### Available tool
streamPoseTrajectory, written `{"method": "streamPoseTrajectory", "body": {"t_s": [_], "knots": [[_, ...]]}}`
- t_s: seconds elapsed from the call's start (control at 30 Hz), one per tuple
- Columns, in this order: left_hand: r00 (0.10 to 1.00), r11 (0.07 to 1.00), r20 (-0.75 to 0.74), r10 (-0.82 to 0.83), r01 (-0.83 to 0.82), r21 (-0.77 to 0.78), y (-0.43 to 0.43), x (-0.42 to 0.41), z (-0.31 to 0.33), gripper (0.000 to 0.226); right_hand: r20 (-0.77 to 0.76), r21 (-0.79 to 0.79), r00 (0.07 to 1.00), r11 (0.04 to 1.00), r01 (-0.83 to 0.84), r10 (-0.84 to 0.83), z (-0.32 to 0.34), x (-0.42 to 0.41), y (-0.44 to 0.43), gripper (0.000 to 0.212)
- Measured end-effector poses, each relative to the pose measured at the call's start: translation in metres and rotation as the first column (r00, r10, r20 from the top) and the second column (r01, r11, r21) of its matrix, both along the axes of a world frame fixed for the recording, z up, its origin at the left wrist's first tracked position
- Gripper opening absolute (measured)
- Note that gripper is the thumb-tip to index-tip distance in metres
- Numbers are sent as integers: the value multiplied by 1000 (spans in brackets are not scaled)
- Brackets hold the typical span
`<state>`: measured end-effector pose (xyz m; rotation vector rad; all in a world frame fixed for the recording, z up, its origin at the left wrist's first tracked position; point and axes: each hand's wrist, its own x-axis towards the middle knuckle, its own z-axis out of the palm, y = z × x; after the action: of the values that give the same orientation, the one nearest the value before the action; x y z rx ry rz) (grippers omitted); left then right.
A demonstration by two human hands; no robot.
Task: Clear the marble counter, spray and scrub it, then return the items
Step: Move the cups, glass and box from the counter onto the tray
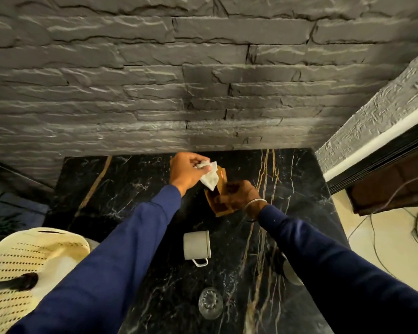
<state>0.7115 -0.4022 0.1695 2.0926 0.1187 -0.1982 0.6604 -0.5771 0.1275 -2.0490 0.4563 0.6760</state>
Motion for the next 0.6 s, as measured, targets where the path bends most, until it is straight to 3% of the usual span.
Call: {"method": "streamPoseTrajectory", "body": {"t_s": [0.13, 0.23, 0.33, 0.4, 0.47, 0.6], "knots": [[997, 995, -49, 55, -51, 89, -10, -5, -13, 20, 7, 74, 1000, 997, -21, 21, -4, -9, 5, 78], [999, 984, 17, 34, -36, 172, -13, -7, -20, 18, 14, 69, 998, 996, -58, 57, -5, -11, 7, 72], [997, 932, 59, -44, 20, 363, -18, -13, -21, 23, 47, 58, 995, 994, -92, 89, -5, -15, 9, 45], [993, 868, 81, -89, 37, 495, -21, -16, -21, 35, 79, 42, 992, 994, -104, 100, -3, -18, 10, 27], [995, 813, 39, -88, 49, 581, -23, -15, -25, 57, 112, 0, 989, 995, -103, 102, -4, -22, 9, 23], [998, 809, -62, -33, 63, 584, -30, -13, -32, 76, 134, -63, 985, 993, -105, 112, -10, -24, 7, 26]]}}
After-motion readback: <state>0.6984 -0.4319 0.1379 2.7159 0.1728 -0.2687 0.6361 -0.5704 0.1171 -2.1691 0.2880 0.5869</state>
